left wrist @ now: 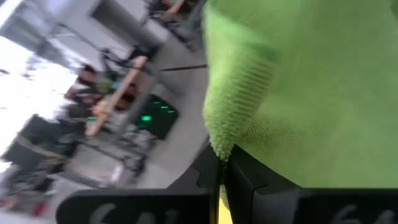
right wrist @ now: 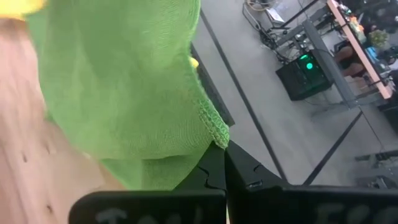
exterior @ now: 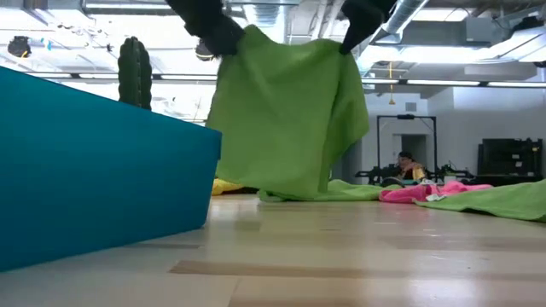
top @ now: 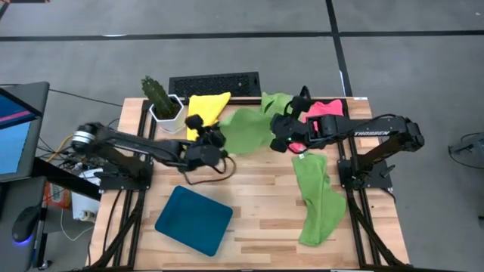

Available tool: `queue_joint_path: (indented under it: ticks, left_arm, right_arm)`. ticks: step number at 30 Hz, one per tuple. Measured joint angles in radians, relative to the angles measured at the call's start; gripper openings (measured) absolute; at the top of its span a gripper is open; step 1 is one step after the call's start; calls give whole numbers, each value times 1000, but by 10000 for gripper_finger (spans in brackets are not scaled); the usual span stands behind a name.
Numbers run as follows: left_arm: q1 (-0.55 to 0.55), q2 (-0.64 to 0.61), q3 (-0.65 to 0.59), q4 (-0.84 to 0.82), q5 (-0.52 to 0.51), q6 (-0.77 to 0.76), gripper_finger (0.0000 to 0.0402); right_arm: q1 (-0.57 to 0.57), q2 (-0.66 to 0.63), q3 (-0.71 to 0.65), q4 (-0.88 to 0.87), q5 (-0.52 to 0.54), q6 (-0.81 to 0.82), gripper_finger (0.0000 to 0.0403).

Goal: Fold microfiber towels
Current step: Fold the top left green microfiber

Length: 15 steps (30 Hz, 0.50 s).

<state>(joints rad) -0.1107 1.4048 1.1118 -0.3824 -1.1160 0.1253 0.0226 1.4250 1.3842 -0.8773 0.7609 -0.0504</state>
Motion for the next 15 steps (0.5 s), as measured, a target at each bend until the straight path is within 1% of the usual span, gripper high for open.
queue_joint_path:
  ticks: [4,8,10,12,15]
  left_arm:
    - [38,-101,0,-75,97,2,0]
    - [88,-162,0,-76,205,37,0]
    - [117,-177,0,-72,248,81,0]
    - [154,-178,0,-42,263,153,0]
    - [225,-177,0,27,317,275,0]
  right_arm:
    - [24,0,0,-8,0,16,8]
    - [26,0,0,-11,0,17,9]
    - [18,0,0,-11,1,17,9]
    - [2,0,0,-9,21,8,9]
    - [-38,0,0,5,110,-14,9]
